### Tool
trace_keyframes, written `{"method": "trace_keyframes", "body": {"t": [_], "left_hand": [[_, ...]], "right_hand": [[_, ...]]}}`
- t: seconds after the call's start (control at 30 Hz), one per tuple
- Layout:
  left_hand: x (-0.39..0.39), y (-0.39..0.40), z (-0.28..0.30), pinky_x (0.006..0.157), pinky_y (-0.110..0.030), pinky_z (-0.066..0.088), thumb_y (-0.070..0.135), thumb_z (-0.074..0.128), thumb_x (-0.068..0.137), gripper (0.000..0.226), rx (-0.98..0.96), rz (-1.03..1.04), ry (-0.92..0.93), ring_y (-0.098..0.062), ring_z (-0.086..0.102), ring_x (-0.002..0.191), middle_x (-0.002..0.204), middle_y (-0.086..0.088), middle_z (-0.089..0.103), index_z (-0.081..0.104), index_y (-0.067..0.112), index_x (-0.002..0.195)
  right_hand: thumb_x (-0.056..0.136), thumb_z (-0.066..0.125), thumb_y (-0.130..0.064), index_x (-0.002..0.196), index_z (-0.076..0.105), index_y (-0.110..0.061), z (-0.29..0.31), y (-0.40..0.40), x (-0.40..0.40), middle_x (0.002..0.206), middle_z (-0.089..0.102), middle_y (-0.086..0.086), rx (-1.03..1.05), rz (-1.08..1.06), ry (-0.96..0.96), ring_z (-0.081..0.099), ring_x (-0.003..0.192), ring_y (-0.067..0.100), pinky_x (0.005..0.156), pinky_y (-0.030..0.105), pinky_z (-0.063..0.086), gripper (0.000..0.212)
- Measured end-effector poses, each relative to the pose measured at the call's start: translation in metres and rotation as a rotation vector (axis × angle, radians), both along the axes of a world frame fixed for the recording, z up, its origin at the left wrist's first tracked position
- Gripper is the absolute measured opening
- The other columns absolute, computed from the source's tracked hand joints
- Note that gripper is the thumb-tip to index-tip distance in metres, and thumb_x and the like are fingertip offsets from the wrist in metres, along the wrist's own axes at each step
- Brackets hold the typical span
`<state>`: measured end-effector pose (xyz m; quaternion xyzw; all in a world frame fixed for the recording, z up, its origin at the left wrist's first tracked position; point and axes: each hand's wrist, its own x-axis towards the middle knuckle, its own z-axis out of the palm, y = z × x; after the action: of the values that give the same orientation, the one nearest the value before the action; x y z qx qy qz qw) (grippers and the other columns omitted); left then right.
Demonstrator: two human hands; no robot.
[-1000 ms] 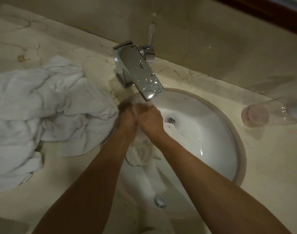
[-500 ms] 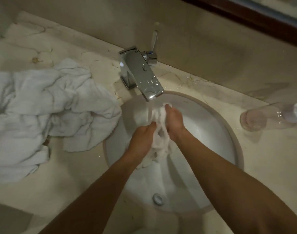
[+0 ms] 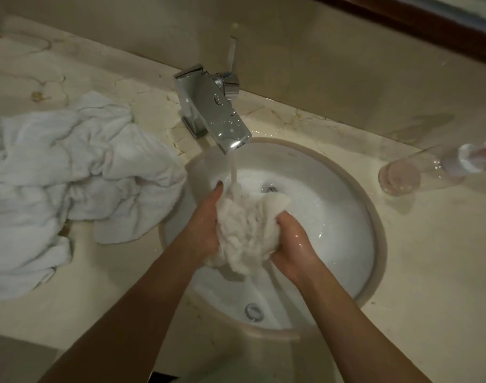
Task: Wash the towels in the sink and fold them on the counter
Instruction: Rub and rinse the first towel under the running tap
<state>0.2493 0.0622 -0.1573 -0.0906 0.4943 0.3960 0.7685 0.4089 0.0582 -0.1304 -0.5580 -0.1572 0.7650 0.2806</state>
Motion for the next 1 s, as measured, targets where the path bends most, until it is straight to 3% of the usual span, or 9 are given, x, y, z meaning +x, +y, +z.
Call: {"method": "trace_keyframes", "body": {"t": [0.1,0.23,0.43,0.5,0.57,0.7,0.8,0.9,1.0], "left_hand": [[0.005,0.030,0.002,0.096,-0.043,0.049,0.048,0.037,0.103,0.051,0.066,-0.163,0.574,-0.033,0.061,0.109,0.124,-0.017,0.062,0.061,0.008,0.124],[0.015,0.038,0.016,0.084,-0.032,0.045,0.036,0.029,0.107,0.045,0.245,-0.381,0.951,-0.020,0.059,0.098,0.106,-0.004,0.064,0.065,0.009,0.112],[-0.009,0.045,0.012,0.056,-0.002,0.043,0.011,0.034,0.107,0.037,0.243,-0.383,0.830,-0.031,0.056,0.119,0.138,-0.020,0.053,0.048,-0.003,0.139],[-0.004,0.040,0.016,0.074,-0.012,0.048,0.015,0.034,0.107,0.036,0.287,-0.425,0.834,-0.029,0.057,0.115,0.133,-0.018,0.058,0.057,0.000,0.131],[0.001,0.030,0.019,0.083,-0.029,0.046,0.023,0.037,0.105,0.035,0.411,-0.526,0.975,-0.029,0.061,0.105,0.109,-0.013,0.068,0.068,0.005,0.105],[-0.003,0.002,0.014,0.084,-0.034,0.043,0.049,0.035,0.097,0.038,0.471,-0.834,1.363,-0.024,0.060,0.094,0.096,-0.001,0.067,0.061,0.023,0.098],[0.016,-0.033,-0.013,0.096,-0.041,0.040,0.041,0.029,0.098,0.039,0.452,-1.272,1.584,-0.031,0.055,0.110,0.114,-0.010,0.062,0.059,0.020,0.114],[0.034,-0.043,-0.041,0.101,-0.052,0.045,0.032,0.033,0.097,0.045,0.419,-1.086,1.581,-0.041,0.050,0.130,0.143,-0.023,0.049,0.058,0.009,0.126],[0.035,-0.031,-0.060,0.093,-0.046,0.052,0.035,0.019,0.104,0.056,0.422,-1.040,1.668,-0.032,0.060,0.120,0.144,-0.018,0.051,0.040,0.005,0.147]], "right_hand": [[0.098,0.051,-0.022,0.105,0.062,-0.009,0.011,0.012,-0.050,0.096,0.069,0.007,0.308,0.175,-0.476,0.066,0.093,0.024,0.092,0.045,0.052,0.019],[0.102,0.046,-0.024,0.093,0.055,-0.012,-0.011,0.074,-0.084,0.080,0.058,-0.003,0.326,0.054,-0.813,0.056,0.084,0.021,0.082,0.038,0.047,0.018],[0.086,0.054,-0.058,0.112,0.064,-0.017,-0.025,0.086,-0.102,0.107,0.068,0.006,0.403,0.448,-0.791,0.062,0.098,0.028,0.089,0.040,0.051,0.049],[0.086,0.059,-0.049,0.078,0.059,-0.023,-0.027,0.096,-0.096,0.081,0.062,0.000,0.465,0.358,-0.817,0.058,0.084,0.026,0.076,0.038,0.047,0.027],[0.093,0.052,-0.039,0.064,0.040,-0.024,-0.030,0.104,-0.082,0.065,0.044,-0.005,0.439,0.193,-0.831,0.046,0.072,0.022,0.068,0.035,0.037,0.035],[0.098,0.053,-0.033,0.093,0.056,-0.015,-0.028,0.066,-0.038,0.081,0.056,-0.005,0.592,0.283,-0.712,0.053,0.073,0.014,0.068,0.032,0.042,0.019],[0.095,0.045,-0.036,0.121,0.060,-0.011,-0.060,0.014,-0.011,0.099,0.061,0.004,0.840,0.620,-0.991,0.057,0.088,0.017,0.080,0.036,0.047,0.039],[0.103,0.033,-0.043,0.133,0.058,-0.009,-0.107,-0.011,-0.010,0.134,0.054,0.019,0.902,0.750,-1.179,0.051,0.124,0.036,0.103,0.050,0.044,0.052],[0.102,0.037,-0.033,0.126,0.064,-0.007,-0.130,0.001,-0.017,0.128,0.060,0.017,1.000,0.691,-1.225,0.056,0.116,0.035,0.094,0.044,0.050,0.044]]}}
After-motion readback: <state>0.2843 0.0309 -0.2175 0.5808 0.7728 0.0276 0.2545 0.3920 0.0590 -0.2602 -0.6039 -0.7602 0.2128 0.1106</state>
